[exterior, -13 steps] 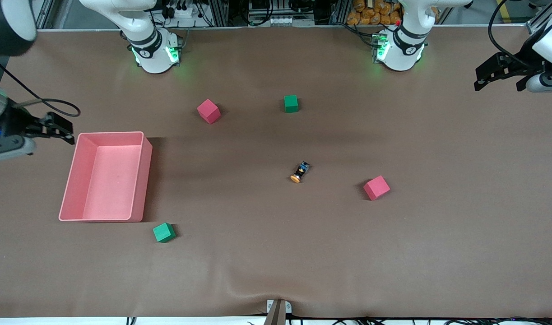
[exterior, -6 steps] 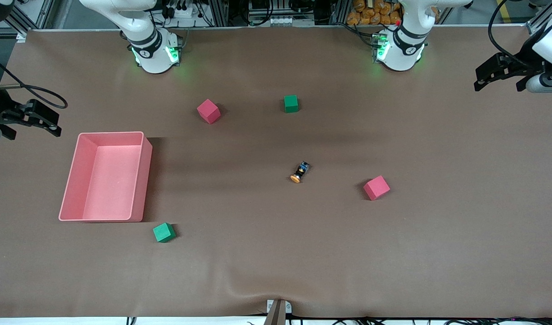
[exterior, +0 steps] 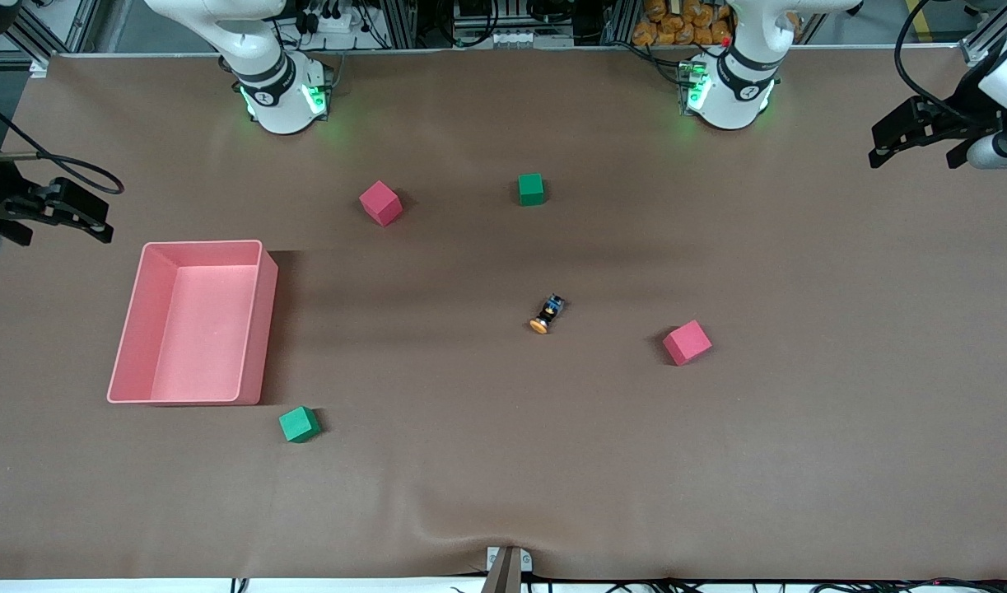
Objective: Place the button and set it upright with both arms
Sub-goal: 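Reach the left gripper over the lying button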
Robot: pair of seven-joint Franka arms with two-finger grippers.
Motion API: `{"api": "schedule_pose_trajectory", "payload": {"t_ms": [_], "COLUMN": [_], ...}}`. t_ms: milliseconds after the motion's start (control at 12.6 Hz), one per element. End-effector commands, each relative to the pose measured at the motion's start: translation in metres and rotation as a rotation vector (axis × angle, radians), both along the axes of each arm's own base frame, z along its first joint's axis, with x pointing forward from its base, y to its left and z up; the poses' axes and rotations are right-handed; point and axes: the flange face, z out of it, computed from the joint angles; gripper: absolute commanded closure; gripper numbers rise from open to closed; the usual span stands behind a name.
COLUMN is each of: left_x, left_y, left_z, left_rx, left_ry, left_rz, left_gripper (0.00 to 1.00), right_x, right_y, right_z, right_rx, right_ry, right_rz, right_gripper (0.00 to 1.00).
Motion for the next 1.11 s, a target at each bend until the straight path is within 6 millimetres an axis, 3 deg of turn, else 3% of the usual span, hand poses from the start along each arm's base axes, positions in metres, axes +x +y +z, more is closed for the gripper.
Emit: {"api": "schedule_pose_trajectory", "payload": {"t_ms": [0,478,796,1035], "left_x": [0.006,0.005,0.005,0.005], "left_y": [0.000,0.003,0.003,0.004], "left_z": [0.011,0.010,0.010,0.009], "left_rx": [0.006,0.008,0.011,0.011], "left_ry": [-0.019,-0.015,-0.014,-0.012], "left_rz": [-0.016,-0.009,-0.008,-0.007], "left_gripper": [0.00,0.00,0.00,0.00], "right_x": [-0.013,-0.029,-0.037,-0.037], "right_y": [-0.021,-0.005,0.022,0.020], "right_z": [-0.017,-0.006,-0.004,-0.003], "right_rx": [0.021,0.016,0.009,0.009], "right_ry": [0.038,0.039,0.070,0.065], "right_rz": [-0.041,-0.014,0.020,0.015], "right_gripper": [0.00,0.00,0.00,0.00]}}
